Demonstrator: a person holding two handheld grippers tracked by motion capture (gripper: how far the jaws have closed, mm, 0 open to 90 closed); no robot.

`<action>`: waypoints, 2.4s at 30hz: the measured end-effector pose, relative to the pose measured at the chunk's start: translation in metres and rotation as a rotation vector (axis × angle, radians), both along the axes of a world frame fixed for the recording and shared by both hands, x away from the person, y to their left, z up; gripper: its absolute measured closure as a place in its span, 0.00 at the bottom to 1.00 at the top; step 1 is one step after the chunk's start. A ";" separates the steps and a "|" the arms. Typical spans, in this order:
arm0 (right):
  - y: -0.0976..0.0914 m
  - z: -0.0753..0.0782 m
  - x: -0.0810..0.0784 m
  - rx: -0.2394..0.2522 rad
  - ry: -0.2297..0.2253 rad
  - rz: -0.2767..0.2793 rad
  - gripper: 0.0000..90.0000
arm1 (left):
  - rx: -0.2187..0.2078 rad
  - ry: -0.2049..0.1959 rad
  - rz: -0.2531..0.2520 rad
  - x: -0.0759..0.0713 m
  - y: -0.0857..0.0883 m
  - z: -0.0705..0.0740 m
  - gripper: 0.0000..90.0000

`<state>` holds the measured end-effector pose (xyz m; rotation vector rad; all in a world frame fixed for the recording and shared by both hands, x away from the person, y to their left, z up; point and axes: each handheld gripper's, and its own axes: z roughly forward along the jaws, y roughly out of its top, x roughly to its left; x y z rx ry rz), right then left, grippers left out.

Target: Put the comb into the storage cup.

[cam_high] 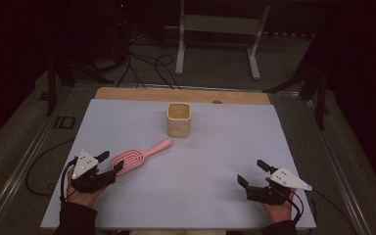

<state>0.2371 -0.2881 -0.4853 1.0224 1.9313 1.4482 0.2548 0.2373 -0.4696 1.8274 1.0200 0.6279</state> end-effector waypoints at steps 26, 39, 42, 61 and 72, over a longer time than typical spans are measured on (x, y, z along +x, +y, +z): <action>0.000 0.000 0.000 -0.002 0.009 -0.001 0.09 | 0.027 0.185 -0.103 0.009 -0.016 -0.024 1.00; 0.000 -0.001 0.001 -0.008 0.014 0.002 0.09 | 0.066 0.265 -0.086 0.014 -0.021 -0.035 1.00; 0.001 -0.001 0.001 -0.012 0.013 0.002 0.09 | 0.072 0.266 -0.078 0.015 -0.021 -0.036 1.00; 0.002 -0.002 0.002 -0.022 0.018 0.003 0.09 | 0.111 0.294 0.098 0.051 -0.011 -0.027 1.00; 0.002 -0.002 0.002 -0.025 0.023 0.002 0.09 | 0.137 0.340 0.162 0.090 -0.019 -0.019 1.00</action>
